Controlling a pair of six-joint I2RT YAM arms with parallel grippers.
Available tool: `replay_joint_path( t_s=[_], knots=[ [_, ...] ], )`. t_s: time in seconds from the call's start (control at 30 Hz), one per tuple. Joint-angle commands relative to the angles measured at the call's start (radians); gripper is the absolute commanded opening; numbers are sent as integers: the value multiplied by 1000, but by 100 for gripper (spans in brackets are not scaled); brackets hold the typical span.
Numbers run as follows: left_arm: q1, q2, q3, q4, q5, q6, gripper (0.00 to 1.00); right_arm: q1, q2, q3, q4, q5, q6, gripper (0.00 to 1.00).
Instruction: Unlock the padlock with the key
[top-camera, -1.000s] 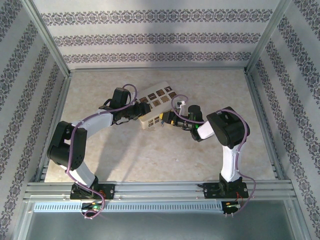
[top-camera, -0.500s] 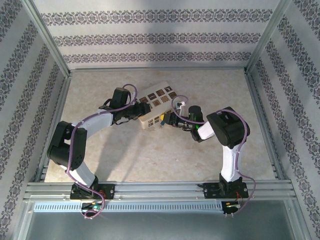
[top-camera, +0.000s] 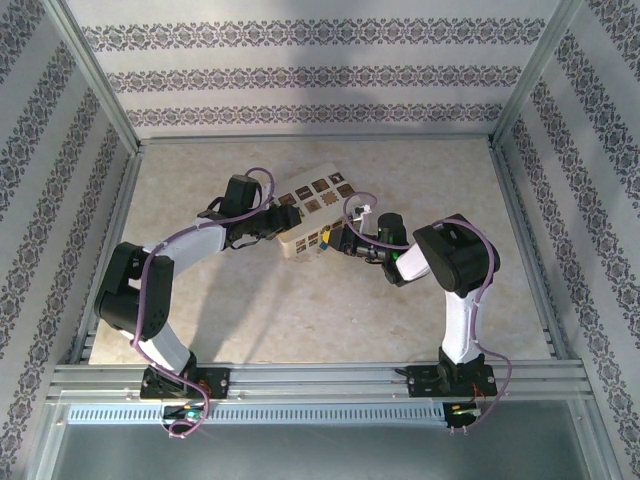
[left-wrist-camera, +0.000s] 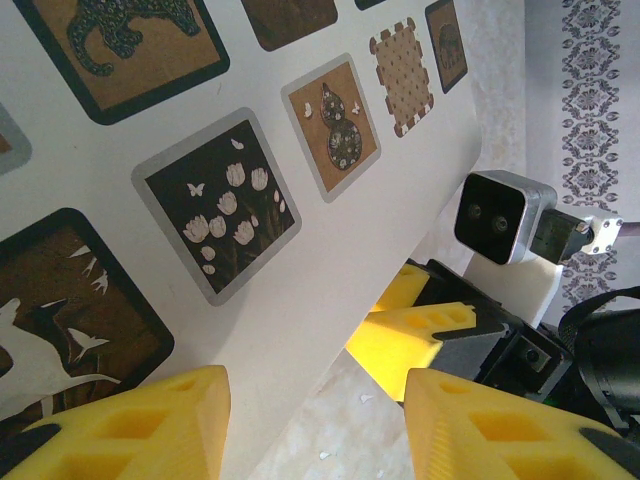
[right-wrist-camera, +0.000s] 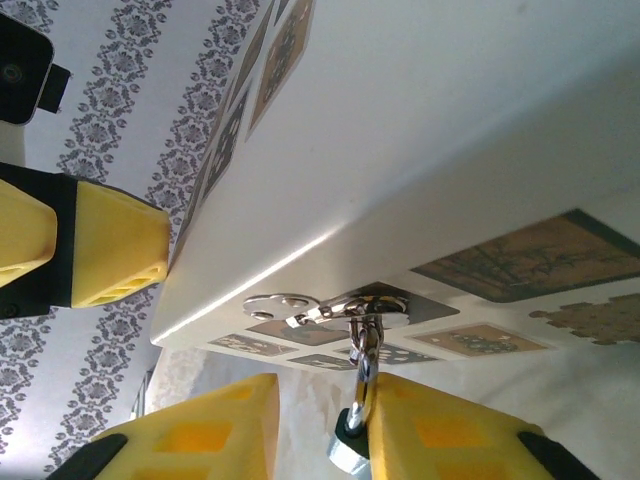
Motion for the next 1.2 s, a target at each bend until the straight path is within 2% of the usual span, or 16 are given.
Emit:
replay_joint_path(
  t_s=[0.0, 0.63, 0.7, 0.77, 0.8, 1.17],
  knots=[
    [-9, 35, 8, -50, -26, 23, 49, 9, -13, -7, 53, -47, -6, 27],
    [-9, 38, -5, -53, -34, 31, 49, -4, -22, -38, 78, 8, 22, 8],
    [-8, 38, -9, -51, -34, 31, 49, -4, -19, -33, 86, 8, 32, 8],
    [-9, 36, -11, -53, -36, 31, 49, -4, -13, -29, 96, 5, 46, 21],
    [-9, 36, -12, -52, -36, 31, 49, -3, -10, -27, 105, 4, 51, 23],
    [-9, 30, -16, -53, -39, 33, 49, -8, 20, -2, 137, 16, 85, 24]
  ],
)
